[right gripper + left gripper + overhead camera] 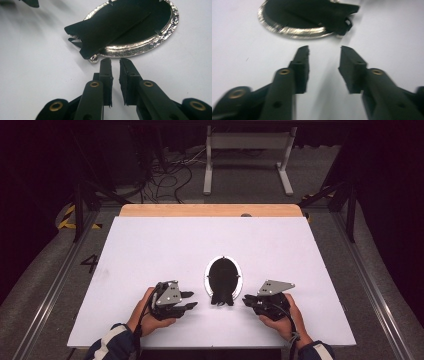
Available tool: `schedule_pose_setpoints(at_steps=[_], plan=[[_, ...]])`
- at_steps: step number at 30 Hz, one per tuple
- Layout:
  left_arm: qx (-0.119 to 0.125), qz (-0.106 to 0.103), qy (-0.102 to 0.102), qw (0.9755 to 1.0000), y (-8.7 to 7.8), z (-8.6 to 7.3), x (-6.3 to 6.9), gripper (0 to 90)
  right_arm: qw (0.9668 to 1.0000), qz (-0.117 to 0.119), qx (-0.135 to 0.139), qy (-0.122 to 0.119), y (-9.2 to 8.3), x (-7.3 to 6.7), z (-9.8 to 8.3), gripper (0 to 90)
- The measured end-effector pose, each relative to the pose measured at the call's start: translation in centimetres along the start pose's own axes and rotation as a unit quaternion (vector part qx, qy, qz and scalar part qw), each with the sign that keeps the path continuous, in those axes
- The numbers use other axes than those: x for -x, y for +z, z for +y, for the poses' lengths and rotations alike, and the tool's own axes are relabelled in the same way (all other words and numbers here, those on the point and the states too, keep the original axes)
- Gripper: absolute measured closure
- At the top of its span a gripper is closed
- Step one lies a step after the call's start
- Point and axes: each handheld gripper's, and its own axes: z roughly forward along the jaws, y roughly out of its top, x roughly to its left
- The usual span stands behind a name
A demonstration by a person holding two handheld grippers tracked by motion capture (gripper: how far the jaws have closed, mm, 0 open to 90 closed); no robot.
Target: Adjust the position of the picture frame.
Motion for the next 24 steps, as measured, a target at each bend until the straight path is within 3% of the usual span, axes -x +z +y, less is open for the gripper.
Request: schedule_pose_setpoints(at_steps=[1,2,4,7,11,15,16,24], plan=[[0.002,0.005,-0.011,0.9999,-0.3,-0.4,-0.1,57.5,1.0000,0.000,0.000,0.000,0.0,0.0,0.0,80.3],[0.004,0.023,-0.023,0.9995,-0.9,-1.1,-0.2,51.1,1.0000,0.001,-0.006,-0.002,-0.1,-0.1,-0.1,79.2],[0.006,0.039,-0.038,0.9985,-1.7,-1.7,-0.3,41.8,1.0000,0.002,-0.009,-0.002,-0.1,-0.3,-0.1,78.6],[0.009,0.061,-0.054,0.9967,-2.8,-2.6,-0.2,34.6,0.9999,0.005,-0.014,-0.004,-0.2,-0.5,-0.2,77.3],[0.017,0.070,-0.061,0.9955,-4.1,-3.6,0.1,29.3,0.9998,0.009,-0.016,-0.004,-0.5,-0.6,-0.3,75.3],[0.011,0.085,-0.073,0.9937,-5.3,-5.0,0.3,25.5,0.9997,0.012,-0.020,-0.004,-0.6,-0.8,-0.5,74.1],[0.000,0.093,-0.080,0.9925,-5.8,-5.7,0.4,22.6,0.9996,0.014,-0.023,-0.005,-0.5,-0.9,-0.5,72.8],[-0.004,0.102,-0.087,0.9910,-7.0,-7.1,0.3,17.9,0.9990,0.024,-0.035,-0.013,0.6,-1.4,0.0,70.4]])
